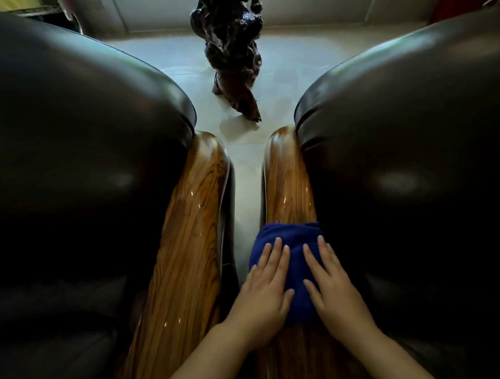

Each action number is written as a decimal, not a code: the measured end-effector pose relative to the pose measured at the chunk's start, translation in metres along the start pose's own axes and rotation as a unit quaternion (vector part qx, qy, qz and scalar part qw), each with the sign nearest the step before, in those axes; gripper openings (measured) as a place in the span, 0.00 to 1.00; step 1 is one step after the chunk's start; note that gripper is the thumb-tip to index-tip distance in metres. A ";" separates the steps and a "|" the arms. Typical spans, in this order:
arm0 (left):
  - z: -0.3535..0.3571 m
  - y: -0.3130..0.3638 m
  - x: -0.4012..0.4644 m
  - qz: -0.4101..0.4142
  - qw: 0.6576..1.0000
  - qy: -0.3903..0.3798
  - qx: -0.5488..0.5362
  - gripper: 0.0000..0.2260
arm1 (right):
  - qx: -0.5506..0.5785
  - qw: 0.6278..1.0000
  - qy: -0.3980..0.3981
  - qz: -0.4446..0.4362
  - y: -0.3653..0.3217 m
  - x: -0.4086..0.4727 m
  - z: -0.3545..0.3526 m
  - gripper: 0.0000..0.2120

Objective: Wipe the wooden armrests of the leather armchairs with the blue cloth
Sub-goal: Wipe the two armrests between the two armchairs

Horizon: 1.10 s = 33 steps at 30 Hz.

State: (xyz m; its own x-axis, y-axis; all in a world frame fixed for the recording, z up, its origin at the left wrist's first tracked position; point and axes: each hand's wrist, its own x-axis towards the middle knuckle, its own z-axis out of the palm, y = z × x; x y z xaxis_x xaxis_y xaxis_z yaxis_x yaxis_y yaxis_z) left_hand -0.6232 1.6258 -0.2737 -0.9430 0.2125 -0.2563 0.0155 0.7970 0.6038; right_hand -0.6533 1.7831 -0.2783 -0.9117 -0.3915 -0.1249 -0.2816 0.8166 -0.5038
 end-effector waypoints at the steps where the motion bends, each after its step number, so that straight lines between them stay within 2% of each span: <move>1: -0.004 0.001 0.008 -0.004 1.000 0.003 -0.002 0.30 | -0.005 1.000 -0.001 0.003 -0.001 0.008 -0.002 0.29; 11: -0.041 0.003 0.082 -0.024 1.000 0.000 -0.015 0.32 | 0.011 1.000 -0.004 0.011 0.009 0.083 -0.025 0.29; 15: -0.057 -0.001 0.106 -0.021 1.000 0.005 -0.020 0.33 | 0.067 0.998 -0.008 0.022 0.011 0.109 -0.041 0.30; 22: -0.064 -0.001 0.111 -0.026 0.995 0.057 -0.077 0.33 | 0.133 0.990 0.012 0.043 0.016 0.117 -0.054 0.31; 26: -0.058 0.004 0.095 -0.024 0.993 0.109 -0.039 0.29 | 0.117 0.991 0.044 0.052 0.011 0.098 -0.051 0.30; 29: -0.051 0.014 0.071 -0.011 0.990 0.142 -0.008 0.22 | 0.084 0.991 0.074 0.070 0.005 0.066 -0.044 0.24; 33: -0.042 0.037 0.026 -0.012 0.996 0.074 0.047 0.16 | 0.101 0.990 0.023 0.100 0.001 0.012 -0.044 0.16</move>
State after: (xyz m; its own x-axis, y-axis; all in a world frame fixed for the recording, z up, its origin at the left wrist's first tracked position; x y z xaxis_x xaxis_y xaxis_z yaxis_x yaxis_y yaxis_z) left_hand -0.6612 1.6371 -0.2266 -0.9820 0.1121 -0.1519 0.0163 0.8521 0.5232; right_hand -0.6777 1.7975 -0.2425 -0.9572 -0.2069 -0.2025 -0.0331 0.7730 -0.6335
